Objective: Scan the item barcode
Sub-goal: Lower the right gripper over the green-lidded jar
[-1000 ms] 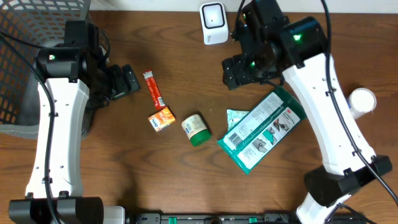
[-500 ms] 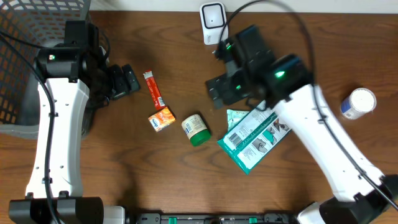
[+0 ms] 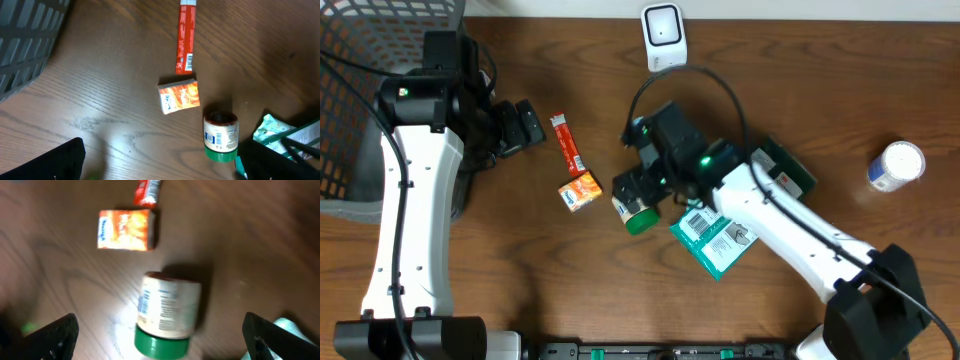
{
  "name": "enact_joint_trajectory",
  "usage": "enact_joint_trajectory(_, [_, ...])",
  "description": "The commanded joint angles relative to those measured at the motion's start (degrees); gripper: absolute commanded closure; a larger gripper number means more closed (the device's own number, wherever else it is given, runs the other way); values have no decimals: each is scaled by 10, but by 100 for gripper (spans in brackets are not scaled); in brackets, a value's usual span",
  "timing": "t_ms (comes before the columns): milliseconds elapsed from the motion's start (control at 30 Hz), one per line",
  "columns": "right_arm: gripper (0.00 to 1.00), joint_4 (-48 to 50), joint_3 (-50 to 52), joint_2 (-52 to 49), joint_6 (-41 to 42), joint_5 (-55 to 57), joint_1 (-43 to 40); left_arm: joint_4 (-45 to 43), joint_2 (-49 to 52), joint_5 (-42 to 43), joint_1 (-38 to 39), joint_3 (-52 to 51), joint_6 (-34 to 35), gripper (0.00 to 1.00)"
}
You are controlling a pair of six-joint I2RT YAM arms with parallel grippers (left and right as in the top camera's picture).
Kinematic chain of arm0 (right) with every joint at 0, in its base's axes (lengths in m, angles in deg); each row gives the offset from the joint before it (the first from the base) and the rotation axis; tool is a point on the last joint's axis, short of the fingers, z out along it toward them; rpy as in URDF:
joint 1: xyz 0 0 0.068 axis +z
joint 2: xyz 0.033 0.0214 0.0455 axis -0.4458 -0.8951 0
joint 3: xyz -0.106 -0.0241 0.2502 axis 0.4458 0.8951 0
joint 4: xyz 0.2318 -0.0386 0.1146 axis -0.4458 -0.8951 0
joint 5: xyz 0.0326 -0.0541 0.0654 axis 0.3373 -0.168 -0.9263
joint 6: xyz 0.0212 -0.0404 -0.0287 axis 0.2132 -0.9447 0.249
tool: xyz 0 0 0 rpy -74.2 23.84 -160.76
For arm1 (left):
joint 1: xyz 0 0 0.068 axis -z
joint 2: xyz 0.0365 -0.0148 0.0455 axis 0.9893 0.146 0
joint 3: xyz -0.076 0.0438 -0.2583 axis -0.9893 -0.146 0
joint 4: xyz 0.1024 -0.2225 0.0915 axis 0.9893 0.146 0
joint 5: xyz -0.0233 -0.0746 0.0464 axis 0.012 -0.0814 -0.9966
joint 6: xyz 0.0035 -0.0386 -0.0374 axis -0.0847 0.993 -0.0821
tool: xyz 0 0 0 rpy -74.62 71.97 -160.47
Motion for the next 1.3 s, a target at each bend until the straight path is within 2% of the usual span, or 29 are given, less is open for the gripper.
enact_joint_trajectory(0, [1, 49, 50, 2, -8, -2, 34, 2, -9, -3, 0, -3, 3, 0])
enact_joint_trajectory(267, [1, 131, 143, 2, -8, 119, 77, 2, -9, -3, 0, -3, 3, 0])
enact_joint_trajectory(433, [2, 163, 182, 2, -7, 133, 80, 4, -9, -3, 0, -3, 3, 0])
enact_joint_trajectory(533, [7, 184, 200, 2, -3, 133, 80, 6, -9, -3, 0, -3, 3, 0])
enact_joint_trajectory(667, [21, 207, 214, 2, -3, 133, 80, 5, -9, -3, 0, -3, 3, 0])
enact_joint_trajectory(933, [25, 206, 228, 2, -3, 141, 80, 6, -9, -3, 0, -3, 3, 0])
enact_joint_trajectory(1067, [42, 208, 228, 3, -3, 189, 80, 6, -9, -3, 0, -3, 3, 0])
enact_joint_trajectory(1267, [46, 189, 191, 31, -6, 199, 74, 6, -9, -3, 0, -3, 3, 0])
